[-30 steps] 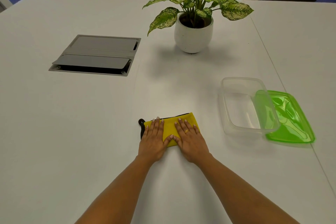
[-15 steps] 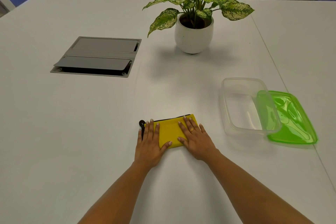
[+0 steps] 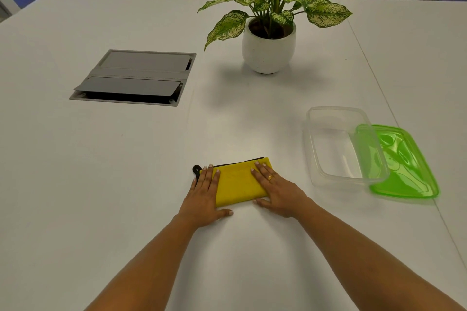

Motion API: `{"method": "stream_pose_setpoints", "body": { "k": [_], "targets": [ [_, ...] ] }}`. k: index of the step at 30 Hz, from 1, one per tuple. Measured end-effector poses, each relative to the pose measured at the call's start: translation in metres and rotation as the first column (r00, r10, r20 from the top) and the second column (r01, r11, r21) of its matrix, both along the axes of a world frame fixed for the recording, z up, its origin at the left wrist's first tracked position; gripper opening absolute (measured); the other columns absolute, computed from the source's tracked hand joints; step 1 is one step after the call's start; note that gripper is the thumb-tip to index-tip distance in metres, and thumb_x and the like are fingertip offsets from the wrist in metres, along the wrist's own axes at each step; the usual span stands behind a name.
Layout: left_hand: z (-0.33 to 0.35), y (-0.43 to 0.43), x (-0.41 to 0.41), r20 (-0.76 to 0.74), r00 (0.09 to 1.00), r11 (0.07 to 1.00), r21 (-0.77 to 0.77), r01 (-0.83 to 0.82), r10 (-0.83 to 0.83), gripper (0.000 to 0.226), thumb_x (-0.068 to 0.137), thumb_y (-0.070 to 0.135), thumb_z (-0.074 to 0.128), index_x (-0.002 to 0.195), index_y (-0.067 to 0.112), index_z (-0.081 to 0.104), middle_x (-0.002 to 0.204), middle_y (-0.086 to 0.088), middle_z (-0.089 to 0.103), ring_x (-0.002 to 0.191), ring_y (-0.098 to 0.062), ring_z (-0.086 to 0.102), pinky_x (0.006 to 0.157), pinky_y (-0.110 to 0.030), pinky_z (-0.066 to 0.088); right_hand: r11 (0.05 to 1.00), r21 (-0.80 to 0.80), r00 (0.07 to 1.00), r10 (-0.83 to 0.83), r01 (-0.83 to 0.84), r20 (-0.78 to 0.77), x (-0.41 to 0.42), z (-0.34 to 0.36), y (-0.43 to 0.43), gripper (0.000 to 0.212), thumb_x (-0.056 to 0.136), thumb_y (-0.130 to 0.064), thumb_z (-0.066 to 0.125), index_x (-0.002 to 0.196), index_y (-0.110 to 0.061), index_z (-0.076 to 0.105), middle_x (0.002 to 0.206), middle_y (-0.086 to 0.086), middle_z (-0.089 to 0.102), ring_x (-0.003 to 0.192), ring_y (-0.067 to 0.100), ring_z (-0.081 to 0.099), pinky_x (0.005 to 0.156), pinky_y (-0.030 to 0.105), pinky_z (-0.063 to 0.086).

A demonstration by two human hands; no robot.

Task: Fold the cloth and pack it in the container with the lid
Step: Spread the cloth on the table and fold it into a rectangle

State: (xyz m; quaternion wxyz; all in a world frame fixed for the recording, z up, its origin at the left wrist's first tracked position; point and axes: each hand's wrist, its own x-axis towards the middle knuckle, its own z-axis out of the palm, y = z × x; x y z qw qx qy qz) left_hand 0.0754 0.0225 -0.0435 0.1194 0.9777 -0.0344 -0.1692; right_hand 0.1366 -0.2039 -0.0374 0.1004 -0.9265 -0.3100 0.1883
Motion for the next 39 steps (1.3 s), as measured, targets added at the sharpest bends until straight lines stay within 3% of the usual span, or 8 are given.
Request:
{"method": "stream_pose_setpoints", "body": {
  "k": [6, 15, 20, 25, 29, 33, 35, 39],
  "targets": [
    [0.002, 0.009, 0.002, -0.017, 0.998, 0.998, 0.027, 0.059, -0.059, 0.103, 0.082, 0.062, 0.048, 0.146, 0.013, -0.016, 0.158, -0.008, -0.019, 0.147, -0.025, -0.015, 0.12, -0.04, 0.0, 1.0, 0.003, 0.999, -0.016, 0.016, 0.044, -0.003, 0.003, 0.0, 0.073, 0.091, -0.02, 0.041, 0.149, -0.026, -0.002, 0.16, -0.005, -0.009, 0.148, 0.012, -0.002, 0.104, 0.03, 0.042],
    [0.001, 0.008, -0.001, 0.0, 0.999, 0.997, 0.065, 0.053, -0.053, 0.095, 0.086, 0.06, 0.042, 0.146, 0.014, -0.015, 0.158, -0.009, -0.017, 0.147, -0.026, -0.013, 0.121, -0.041, 0.001, 0.997, -0.054, 0.983, -0.036, 0.046, 0.178, -0.016, -0.008, 0.002, 0.068, 0.093, -0.011, 0.034, 0.149, -0.019, -0.004, 0.16, 0.006, -0.008, 0.148, 0.023, -0.003, 0.121, 0.035, 0.01],
    [-0.001, 0.008, -0.006, 0.073, 0.996, 0.998, 0.053, 0.041, -0.045, 0.082, 0.091, 0.051, 0.041, 0.148, 0.014, -0.005, 0.16, -0.008, -0.009, 0.148, -0.024, -0.006, 0.121, -0.037, 0.005, 0.998, -0.058, 0.987, -0.02, 0.03, 0.161, -0.01, -0.003, 0.0, 0.064, 0.095, -0.011, 0.035, 0.15, -0.022, 0.004, 0.161, 0.003, -0.001, 0.148, 0.019, 0.002, 0.118, 0.032, 0.021],
    [0.005, 0.011, -0.01, 0.179, 0.983, 0.999, 0.04, 0.038, -0.044, 0.06, 0.092, 0.025, 0.05, 0.145, 0.01, 0.027, 0.156, -0.012, 0.023, 0.146, -0.025, 0.02, 0.12, -0.042, 0.011, 0.989, 0.041, 0.986, -0.146, 0.143, 0.083, -0.01, 0.008, 0.004, 0.047, 0.097, -0.013, 0.037, 0.143, -0.018, 0.032, 0.155, 0.009, 0.025, 0.142, 0.024, 0.026, 0.099, 0.037, 0.044],
    [0.023, 0.02, -0.005, 0.421, 0.898, 0.984, -0.168, -0.064, 0.13, 0.042, 0.082, 0.018, 0.064, 0.122, 0.011, 0.054, 0.111, -0.009, 0.065, 0.106, -0.027, 0.062, 0.114, -0.051, 0.018, 0.919, 0.255, 0.954, -0.292, 0.301, -0.073, 0.003, 0.031, 0.001, 0.042, 0.086, -0.017, 0.056, 0.127, -0.015, 0.046, 0.111, 0.019, 0.051, 0.098, 0.033, 0.056, 0.077, 0.03, 0.042],
    [0.047, 0.027, 0.011, 0.275, 0.882, 0.786, -0.598, -0.155, 0.383, 0.045, 0.086, 0.019, 0.063, 0.124, 0.013, 0.04, 0.097, -0.002, 0.055, 0.08, -0.021, 0.058, 0.081, -0.038, 0.052, 0.73, 0.464, 0.862, -0.373, 0.501, -0.344, 0.018, 0.05, -0.003, 0.034, 0.088, -0.014, 0.056, 0.119, -0.01, 0.041, 0.105, 0.013, 0.053, 0.091, 0.025, 0.051, 0.073, 0.031, 0.041],
    [0.054, 0.025, 0.02, 0.159, 0.879, 0.671, -0.71, -0.214, 0.449, 0.047, 0.09, 0.024, 0.058, 0.128, 0.019, 0.031, 0.095, 0.001, 0.051, 0.08, -0.014, 0.056, 0.067, -0.023, 0.051, 0.592, 0.466, 0.738, -0.383, 0.657, -0.555, 0.021, 0.055, -0.001, 0.032, 0.095, -0.018, 0.047, 0.123, -0.01, 0.034, 0.108, 0.01, 0.048, 0.095, 0.024, 0.049, 0.076, 0.03, 0.042],
    [0.051, 0.017, 0.034, -0.071, 0.829, 0.509, -0.76, -0.405, 0.554, 0.051, 0.092, 0.028, 0.053, 0.134, 0.019, 0.025, 0.11, -0.007, 0.049, 0.096, -0.021, 0.052, 0.08, -0.03, 0.046, 0.436, 0.367, 0.556, -0.472, 0.822, -0.685, 0.021, 0.047, 0.006, 0.042, 0.096, -0.031, 0.048, 0.126, -0.01, 0.028, 0.111, 0.011, 0.047, 0.1, 0.026, 0.05, 0.086, 0.041, 0.046]
  ]
}}
